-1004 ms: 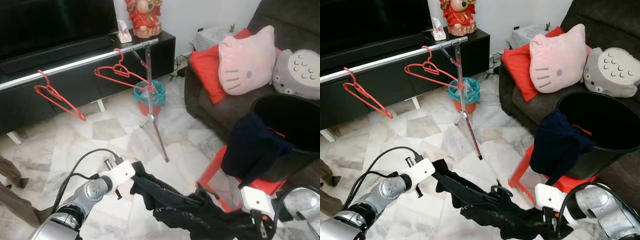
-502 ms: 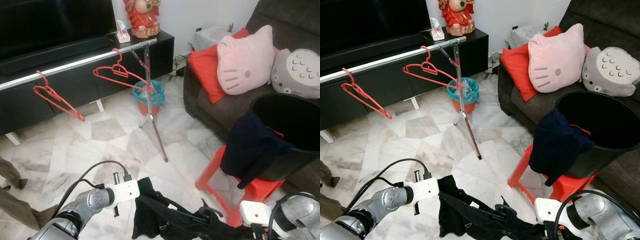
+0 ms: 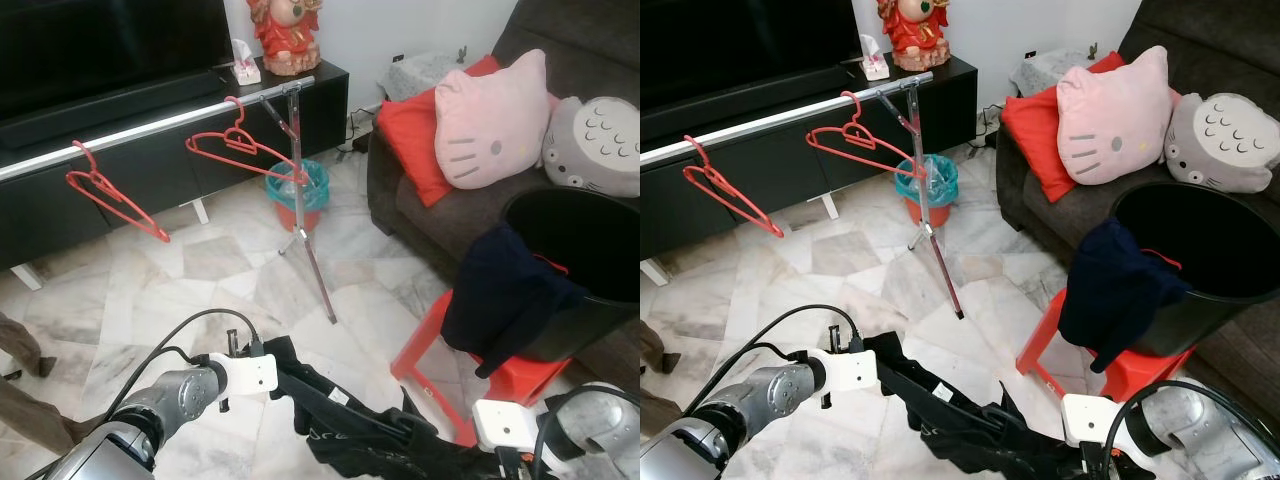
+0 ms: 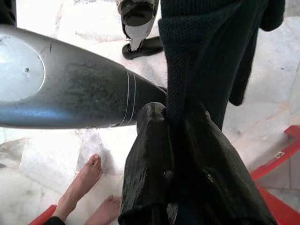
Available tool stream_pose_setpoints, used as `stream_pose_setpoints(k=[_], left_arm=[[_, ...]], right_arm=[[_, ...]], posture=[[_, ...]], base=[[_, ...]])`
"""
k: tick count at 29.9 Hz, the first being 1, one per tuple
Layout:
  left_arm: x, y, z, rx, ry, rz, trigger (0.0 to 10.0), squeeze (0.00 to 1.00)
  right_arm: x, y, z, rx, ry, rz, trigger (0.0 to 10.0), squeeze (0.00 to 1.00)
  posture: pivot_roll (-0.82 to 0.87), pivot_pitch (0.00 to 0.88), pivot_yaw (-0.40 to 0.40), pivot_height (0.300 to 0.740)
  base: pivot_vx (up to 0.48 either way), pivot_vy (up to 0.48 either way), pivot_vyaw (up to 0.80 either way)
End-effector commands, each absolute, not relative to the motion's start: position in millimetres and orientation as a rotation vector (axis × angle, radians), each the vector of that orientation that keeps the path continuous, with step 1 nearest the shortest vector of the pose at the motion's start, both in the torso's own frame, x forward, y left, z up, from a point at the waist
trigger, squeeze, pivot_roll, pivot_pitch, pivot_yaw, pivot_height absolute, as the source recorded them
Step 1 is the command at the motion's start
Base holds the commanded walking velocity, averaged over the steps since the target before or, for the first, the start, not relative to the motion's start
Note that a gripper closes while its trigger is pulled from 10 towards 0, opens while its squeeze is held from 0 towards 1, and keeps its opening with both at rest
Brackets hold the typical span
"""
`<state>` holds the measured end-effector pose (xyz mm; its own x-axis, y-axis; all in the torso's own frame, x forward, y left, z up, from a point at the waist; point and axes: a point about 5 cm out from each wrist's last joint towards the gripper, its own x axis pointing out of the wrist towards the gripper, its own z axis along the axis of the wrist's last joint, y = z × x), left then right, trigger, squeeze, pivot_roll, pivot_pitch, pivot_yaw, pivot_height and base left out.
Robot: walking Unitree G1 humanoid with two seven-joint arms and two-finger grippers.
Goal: Hang hanger
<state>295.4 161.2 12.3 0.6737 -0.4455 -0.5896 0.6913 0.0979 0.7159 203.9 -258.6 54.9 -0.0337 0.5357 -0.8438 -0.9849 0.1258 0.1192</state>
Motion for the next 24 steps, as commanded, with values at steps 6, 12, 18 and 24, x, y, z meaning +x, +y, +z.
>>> stream_pose_setpoints(k=[6,12,18,24], left_arm=[[295.3,233.9,18.2,1.369,0.435,-0.667,10.0,0.0],[294.7,254.0,20.4,1.424,0.507,-0.569,10.0,0.0],[301.4,235.9,27.1,1.254,0.399,-0.573,10.0,0.0],[309.2,230.7,36.7,1.232,0.321,-0.537,10.0,0.0]], right_arm=[[179.6,-297.8,50.8,-0.669,1.139,1.296,0.0,0.0],[180.3,-301.2,54.7,-0.655,1.081,1.231,0.0,0.0],[179.5,-297.1,46.9,-0.658,1.074,1.213,0.0,0.0],[177.4,-291.2,40.0,-0.65,1.078,1.215,0.0,0.0]], posture=[[-0.08,0.048,0.046,0.74],[-0.08,0.048,0.048,0.74],[-0.09,0.045,0.051,0.74],[-0.09,0.03,0.054,0.74]], base=[[0.0,0.0,0.0],[0.0,0.0,0.0],[0.0,0.0,0.0],[0.0,0.0,0.0]])
